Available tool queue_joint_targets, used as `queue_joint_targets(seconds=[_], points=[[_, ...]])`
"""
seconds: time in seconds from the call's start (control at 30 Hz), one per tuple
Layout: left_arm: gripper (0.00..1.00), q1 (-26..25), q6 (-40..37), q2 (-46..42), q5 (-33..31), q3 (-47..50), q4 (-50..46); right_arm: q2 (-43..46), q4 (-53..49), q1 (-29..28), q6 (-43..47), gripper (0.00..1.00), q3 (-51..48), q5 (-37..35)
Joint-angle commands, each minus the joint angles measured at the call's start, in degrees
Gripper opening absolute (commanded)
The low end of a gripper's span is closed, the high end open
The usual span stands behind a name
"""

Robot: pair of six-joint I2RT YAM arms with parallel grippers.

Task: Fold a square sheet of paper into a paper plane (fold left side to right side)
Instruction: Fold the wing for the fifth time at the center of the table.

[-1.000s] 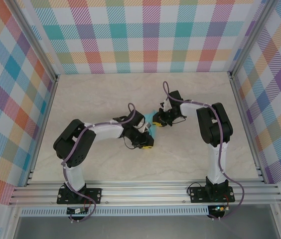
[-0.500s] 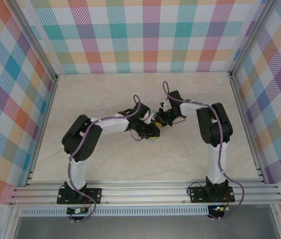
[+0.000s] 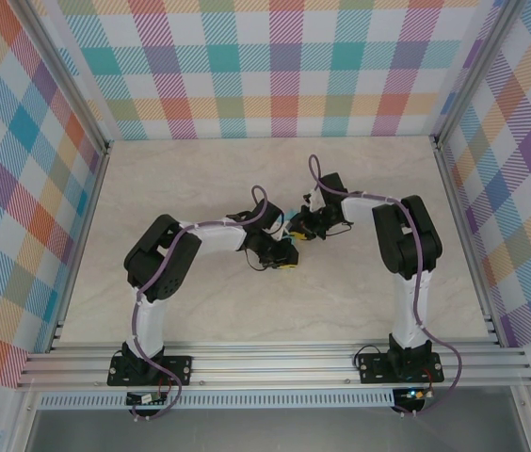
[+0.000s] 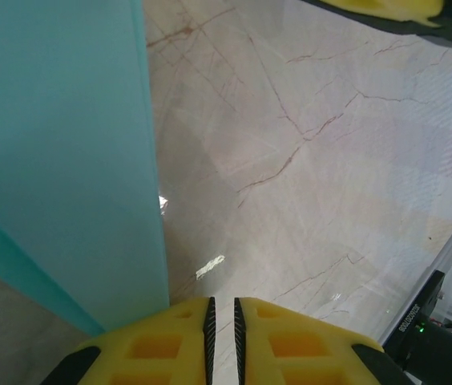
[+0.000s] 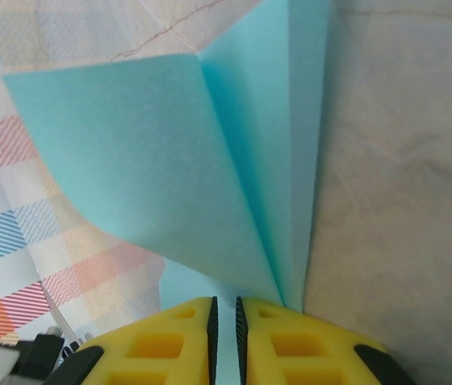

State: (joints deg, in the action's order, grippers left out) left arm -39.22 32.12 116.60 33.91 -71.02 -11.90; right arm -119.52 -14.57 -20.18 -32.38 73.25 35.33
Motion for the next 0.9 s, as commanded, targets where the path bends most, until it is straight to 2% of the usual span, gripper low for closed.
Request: queue_joint_targets(seconds=[0.0, 0.1, 0.17, 0.27, 0.63, 0.87], points=[[0.15, 0.8, 0.2, 1.8, -0.1, 0.4, -3.1, 4.5, 0.1, 1.2, 0.4, 0.15, -1.4, -1.0], [0.14, 0.8, 0.2, 2.7, -0.1, -0.3, -3.6, 7.7, -1.0, 2.1, 1.0, 0.12, -2.6, -2.2], [0.12, 1.0, 0.5, 3.2, 0.0, -0.4, -3.5, 9.3, -1.4, 2.4, 1.5, 0.05, -4.0, -3.2], [0.10, 1.0, 0.7, 3.4, 0.1, -0.4, -3.6, 10.2, -0.2, 2.3, 1.2, 0.01, -5.7, -1.8], [0.07, 1.1, 0.7, 3.5, 0.0, -0.2, -3.5, 7.3, 6.2, -1.2, -3.4, 0.02, -8.3, 0.2], [0.07, 1.2, 0.8, 3.6, 0.0, -0.5, -3.5, 3.2, 6.4, -2.1, -3.7, 0.02, -5.7, 0.4]])
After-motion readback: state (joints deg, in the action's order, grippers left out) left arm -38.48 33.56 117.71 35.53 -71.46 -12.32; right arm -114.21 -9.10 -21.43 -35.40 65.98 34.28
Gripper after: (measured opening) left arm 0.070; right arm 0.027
